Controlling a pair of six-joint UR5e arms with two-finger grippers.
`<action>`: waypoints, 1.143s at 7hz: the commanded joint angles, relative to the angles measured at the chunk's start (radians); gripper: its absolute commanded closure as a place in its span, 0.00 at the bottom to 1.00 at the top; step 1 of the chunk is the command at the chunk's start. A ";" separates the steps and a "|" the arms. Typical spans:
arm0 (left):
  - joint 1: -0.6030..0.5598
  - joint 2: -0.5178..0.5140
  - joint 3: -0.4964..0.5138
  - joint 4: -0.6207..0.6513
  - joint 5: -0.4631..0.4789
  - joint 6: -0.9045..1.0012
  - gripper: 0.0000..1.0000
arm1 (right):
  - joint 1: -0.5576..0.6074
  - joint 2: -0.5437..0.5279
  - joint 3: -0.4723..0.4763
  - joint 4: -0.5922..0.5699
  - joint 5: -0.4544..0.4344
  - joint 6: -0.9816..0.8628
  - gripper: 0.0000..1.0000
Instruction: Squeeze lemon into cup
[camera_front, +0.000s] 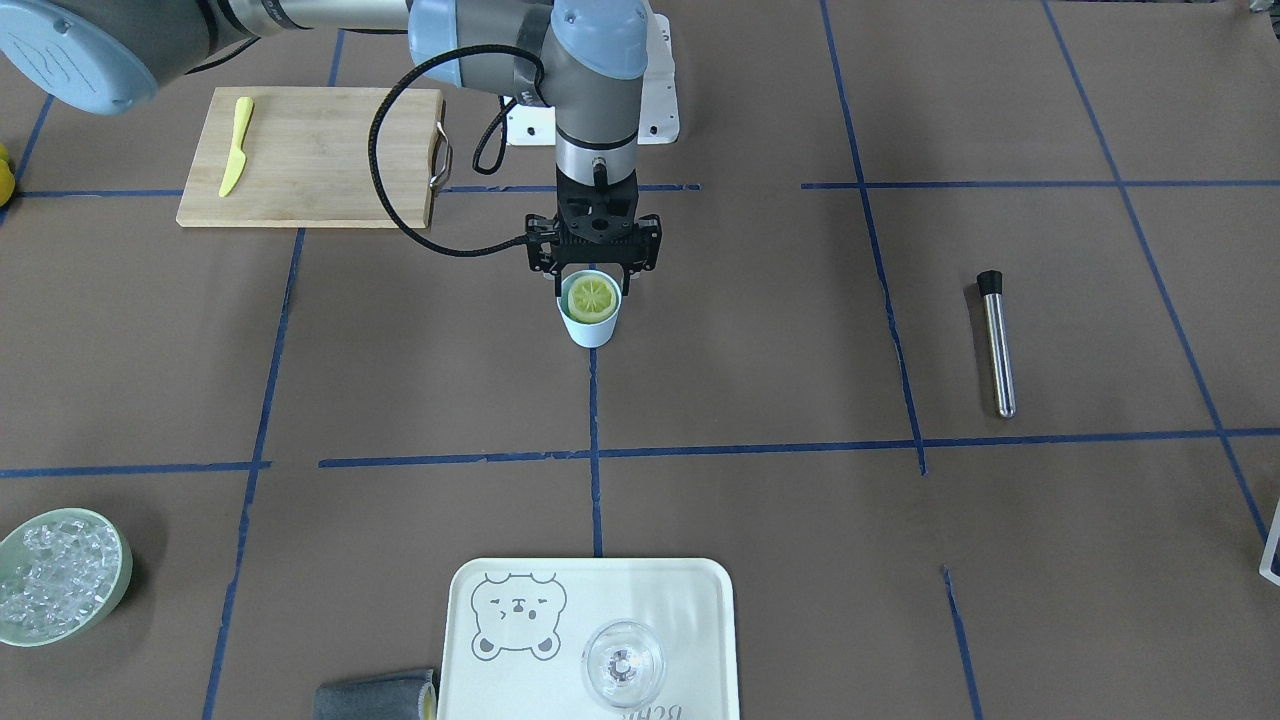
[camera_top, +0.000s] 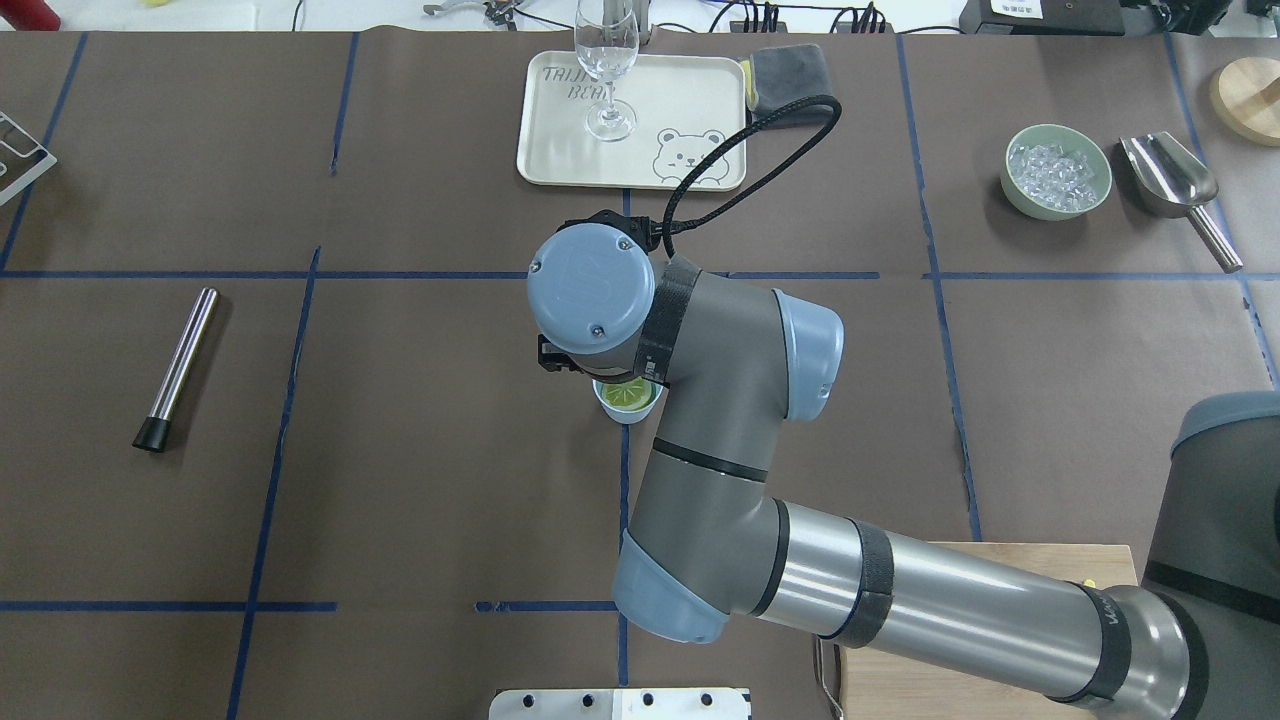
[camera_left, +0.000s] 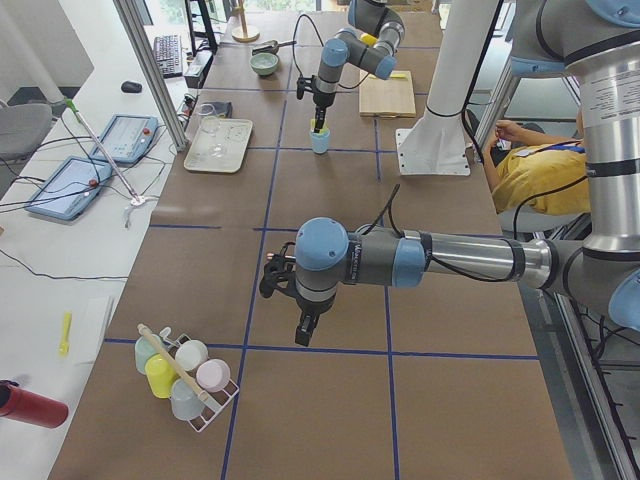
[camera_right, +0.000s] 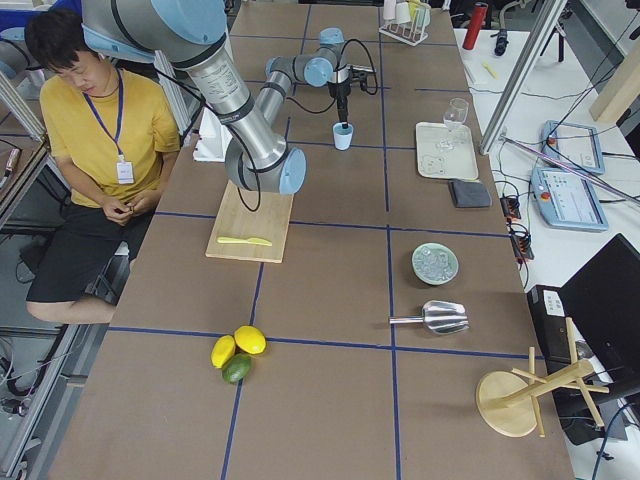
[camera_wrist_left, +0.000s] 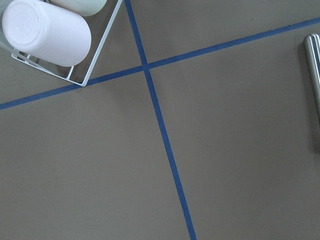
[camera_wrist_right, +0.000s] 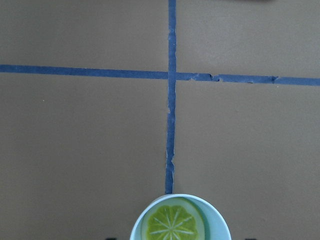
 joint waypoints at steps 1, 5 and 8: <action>0.000 0.000 0.002 0.000 0.000 0.000 0.00 | -0.001 -0.002 0.003 0.001 0.000 0.000 0.00; 0.058 -0.023 0.018 0.002 0.011 -0.113 0.00 | 0.151 -0.106 0.096 0.002 0.158 -0.217 0.00; 0.158 -0.064 0.017 -0.001 0.009 -0.210 0.00 | 0.407 -0.468 0.350 0.004 0.368 -0.635 0.00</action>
